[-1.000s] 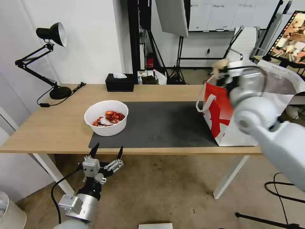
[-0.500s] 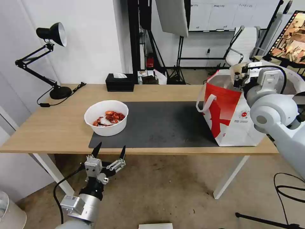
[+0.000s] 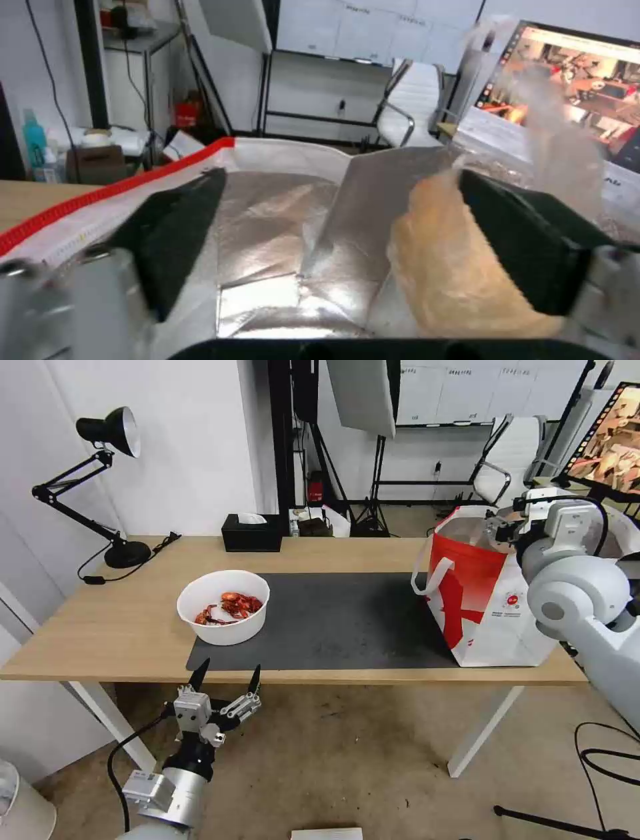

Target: Pick up the trash from the table and place it into the takeout bag.

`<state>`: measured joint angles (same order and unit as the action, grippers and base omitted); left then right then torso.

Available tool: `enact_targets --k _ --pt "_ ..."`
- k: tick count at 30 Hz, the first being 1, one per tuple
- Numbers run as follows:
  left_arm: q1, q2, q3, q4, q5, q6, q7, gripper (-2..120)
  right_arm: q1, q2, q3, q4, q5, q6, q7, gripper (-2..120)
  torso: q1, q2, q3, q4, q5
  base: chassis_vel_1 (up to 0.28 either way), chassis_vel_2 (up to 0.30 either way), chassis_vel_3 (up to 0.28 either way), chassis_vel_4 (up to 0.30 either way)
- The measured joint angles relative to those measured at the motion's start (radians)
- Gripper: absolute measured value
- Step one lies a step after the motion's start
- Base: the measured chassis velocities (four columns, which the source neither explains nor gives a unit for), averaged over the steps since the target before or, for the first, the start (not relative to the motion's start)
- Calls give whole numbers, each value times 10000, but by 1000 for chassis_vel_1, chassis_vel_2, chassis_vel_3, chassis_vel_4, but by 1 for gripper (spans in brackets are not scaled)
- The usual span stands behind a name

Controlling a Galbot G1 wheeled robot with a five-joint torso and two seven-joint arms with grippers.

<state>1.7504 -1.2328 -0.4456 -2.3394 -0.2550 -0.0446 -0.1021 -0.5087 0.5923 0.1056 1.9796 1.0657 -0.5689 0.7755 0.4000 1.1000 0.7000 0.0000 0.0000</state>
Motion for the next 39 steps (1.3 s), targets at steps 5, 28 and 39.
enact_targets --k 5,28,39 --pt "34 29 4 -91 5 6 0 100 -353 -187 295 172 249 0 -3 100 0 0 0 -1 0 0 0 0 0" --pt "494 -326 -405 -470 240 -202 -1 100 -2190 -275 1206 1307 540 4000 -3477 100 0 -1 -1 -5 -3 0 0 0 0" --pt "763 -904 -841 -488 563 -502 134 100 -5977 914 1726 1764 -2031 7083 -6094 100 0 -1 -1 -3 0 0 0 0 0"
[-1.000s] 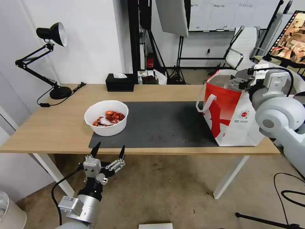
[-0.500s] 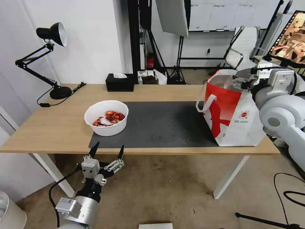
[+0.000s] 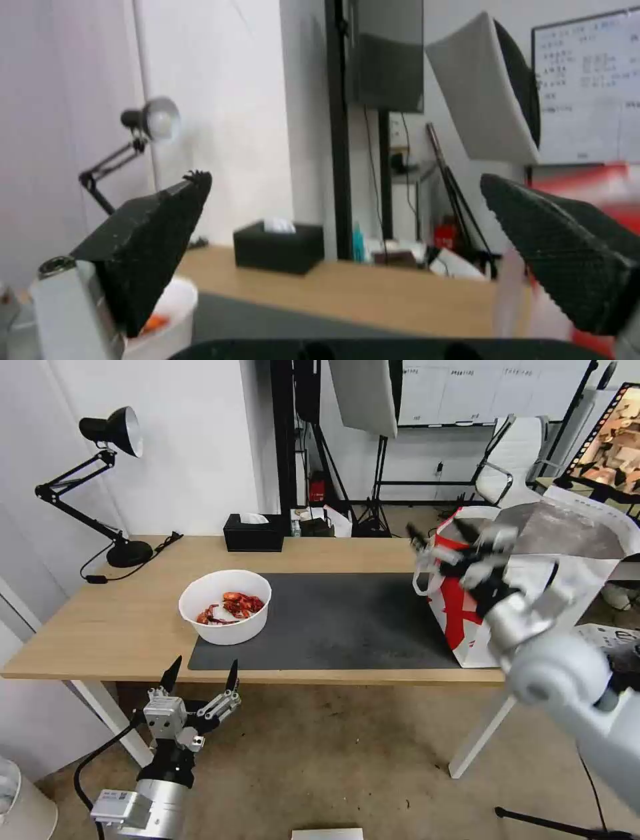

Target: Pick up the trash from the table and place it into the takeout bag.

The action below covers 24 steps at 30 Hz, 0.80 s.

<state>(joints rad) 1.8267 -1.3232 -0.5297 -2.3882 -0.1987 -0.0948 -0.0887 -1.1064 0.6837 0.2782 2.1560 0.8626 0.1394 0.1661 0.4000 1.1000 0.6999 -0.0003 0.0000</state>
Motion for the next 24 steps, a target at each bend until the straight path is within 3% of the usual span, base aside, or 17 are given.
enact_targets --k 4,11,24 --pt "-88 9 48 269 111 -114 7 100 -2309 883 552 -100 -1690 699 -142 100 -1 0 0 1 -1 0 0 0 0" --pt "-141 82 58 460 163 -133 13 100 -3794 1762 681 -478 -3324 1007 168 100 -1 0 0 2 -1 0 0 0 0" --pt "-225 220 84 615 113 -91 39 100 -4398 2023 605 -739 -3968 925 525 100 -1 0 0 3 -1 0 0 0 0"
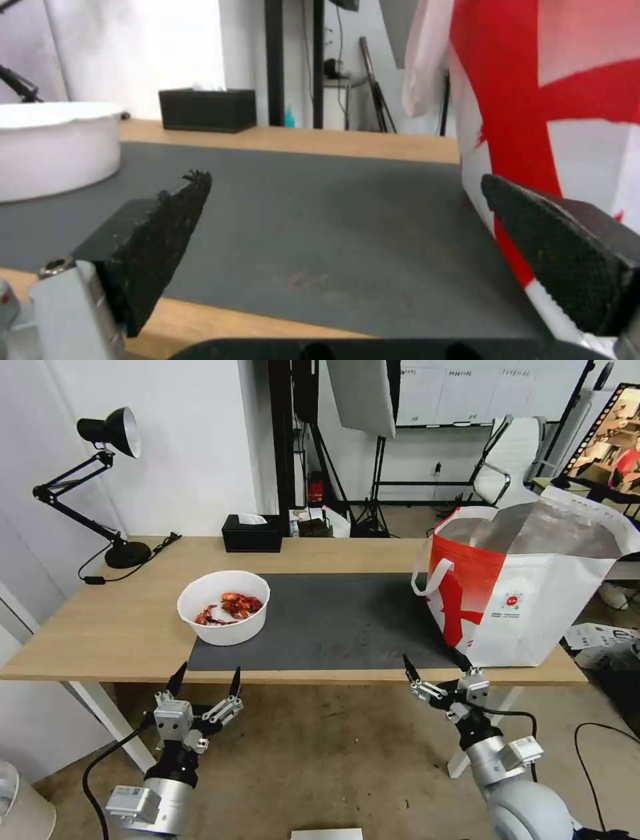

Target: Pick up the trash from the table and place it into the takeout bag.

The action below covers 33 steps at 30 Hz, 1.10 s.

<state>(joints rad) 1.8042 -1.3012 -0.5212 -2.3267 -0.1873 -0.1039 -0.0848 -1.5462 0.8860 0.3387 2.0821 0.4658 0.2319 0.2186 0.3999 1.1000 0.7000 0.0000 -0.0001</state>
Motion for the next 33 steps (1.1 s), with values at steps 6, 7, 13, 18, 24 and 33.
enact_targets --k 6,7,13,18,24,33 --pt "-21 14 31 28 -6 14 9 100 -80 1 -1 -37 41 -145 119 100 0 0 0 0 0 0 0 0 0" --pt "-24 15 34 40 -8 15 11 100 -91 13 -1 -42 51 -176 164 100 1 0 0 0 0 0 0 0 0" --pt "-26 -10 67 66 -12 19 15 100 -176 87 -32 -66 54 -294 333 100 0 0 0 0 1 0 0 0 0" --pt "-16 -36 94 85 -12 23 15 100 -177 94 -39 -66 54 -303 363 100 0 0 0 0 1 0 0 0 0" --pt "-19 -11 81 82 -13 28 16 100 -171 94 -43 -66 60 -307 364 100 0 0 0 0 1 0 0 0 0" --pt "-150 186 -29 2 -312 178 -10 100 -165 92 -45 -66 70 -309 364 100 1 0 0 0 1 0 0 0 0"
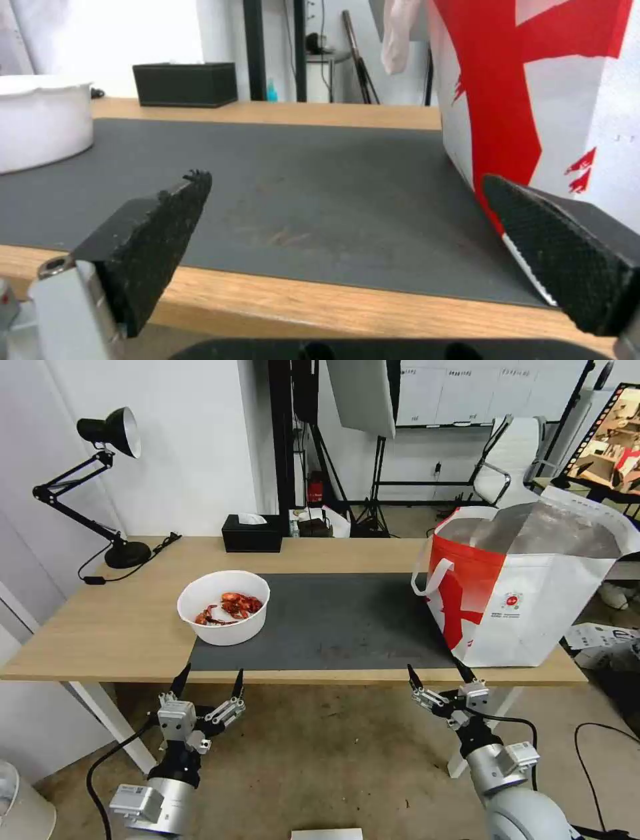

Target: Pick up the trash from the table and place it into the takeout bag.

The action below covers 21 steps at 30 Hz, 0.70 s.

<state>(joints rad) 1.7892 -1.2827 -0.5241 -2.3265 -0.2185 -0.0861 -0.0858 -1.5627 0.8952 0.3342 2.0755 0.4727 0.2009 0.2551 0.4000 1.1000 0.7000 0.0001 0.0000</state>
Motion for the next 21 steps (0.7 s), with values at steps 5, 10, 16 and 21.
enact_targets --k 5,10,16,21 --pt "-954 893 -365 -165 -1466 799 -473 100 3 -3 -1 1 5 -1 0 100 -1 -1 0 -2 -1 0 0 0 0" --pt "-2414 2521 -801 -77 -4330 1981 -1369 100 6 -8 -2 3 8 -1 -3 100 1 0 1 -1 -5 0 0 0 0" --pt "-3871 4437 -748 968 -7176 2569 -1808 100 10 -7 -1 6 9 -1 -2 100 1 0 1 0 -3 0 0 0 0" --pt "-5485 5407 -223 2018 -8984 3107 -2103 100 11 -8 -2 6 9 -1 -5 100 1 -1 1 0 -3 0 0 0 0"
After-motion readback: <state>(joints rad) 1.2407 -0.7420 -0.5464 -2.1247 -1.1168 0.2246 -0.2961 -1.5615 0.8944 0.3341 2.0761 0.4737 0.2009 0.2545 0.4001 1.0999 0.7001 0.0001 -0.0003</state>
